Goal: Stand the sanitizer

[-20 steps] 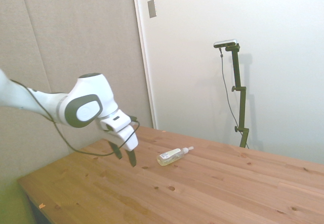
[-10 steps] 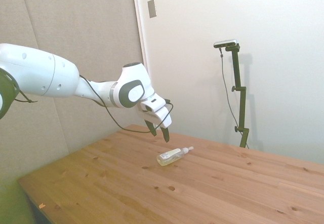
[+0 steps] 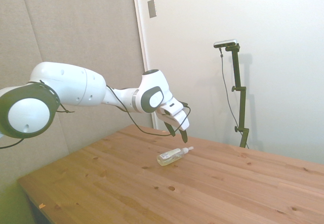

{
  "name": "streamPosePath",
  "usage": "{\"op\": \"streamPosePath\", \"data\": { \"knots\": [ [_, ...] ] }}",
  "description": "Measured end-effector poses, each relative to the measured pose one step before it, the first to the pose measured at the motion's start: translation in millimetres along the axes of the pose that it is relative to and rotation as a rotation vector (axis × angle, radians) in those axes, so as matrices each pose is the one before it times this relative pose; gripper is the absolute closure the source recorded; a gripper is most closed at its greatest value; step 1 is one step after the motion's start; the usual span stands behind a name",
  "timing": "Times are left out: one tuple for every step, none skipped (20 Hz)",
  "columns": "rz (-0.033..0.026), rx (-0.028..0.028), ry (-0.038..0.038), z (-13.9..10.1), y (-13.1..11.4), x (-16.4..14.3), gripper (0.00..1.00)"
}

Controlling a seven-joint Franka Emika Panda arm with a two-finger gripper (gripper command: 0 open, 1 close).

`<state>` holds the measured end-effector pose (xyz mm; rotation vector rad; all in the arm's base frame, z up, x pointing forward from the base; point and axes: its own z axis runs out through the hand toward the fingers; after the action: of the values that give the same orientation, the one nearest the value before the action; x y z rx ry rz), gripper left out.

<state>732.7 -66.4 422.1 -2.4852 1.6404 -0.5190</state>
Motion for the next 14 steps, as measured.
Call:
{"op": "streamPosePath", "data": {
  "knots": [
    [0.00340,-0.00177,0.00004,7.08,-1.78,1.39,0.00],
    [0.00273,-0.00069,0.00015,6.00,-1.55,1.15,0.00],
    [0.00067,-0.00287,-0.00054,6.25,-1.17,0.29,0.00],
    [0.00074,-0.00245,-0.00012,5.32,-1.07,0.20,0.00],
    [0.00100,-0.00275,-0.00013,4.87,-0.65,0.17,0.00],
    [0.00165,-0.00265,-0.00001,4.38,-0.44,0.15,0.00],
    [0.00121,-0.00145,0.00049,3.47,-0.65,0.39,0.00],
    [0.00132,-0.00116,-0.00004,3.33,-0.54,0.42,0.00],
    [0.00118,-0.00149,-0.00077,3.47,-0.28,0.33,0.00],
    [0.00067,-0.00021,0.00039,2.93,-0.86,0.49,0.00],
    [0.00036,-0.00048,-0.00010,2.94,-0.78,0.17,0.00],
    [0.00041,-0.00194,-0.00046,3.17,-0.10,0.11,0.00],
    [0.00026,-0.00160,-0.00007,3.05,-0.32,0.27,0.00],
    [0.00040,-0.00161,-0.00022,2.99,-0.39,0.33,0.00]
  ]
}}
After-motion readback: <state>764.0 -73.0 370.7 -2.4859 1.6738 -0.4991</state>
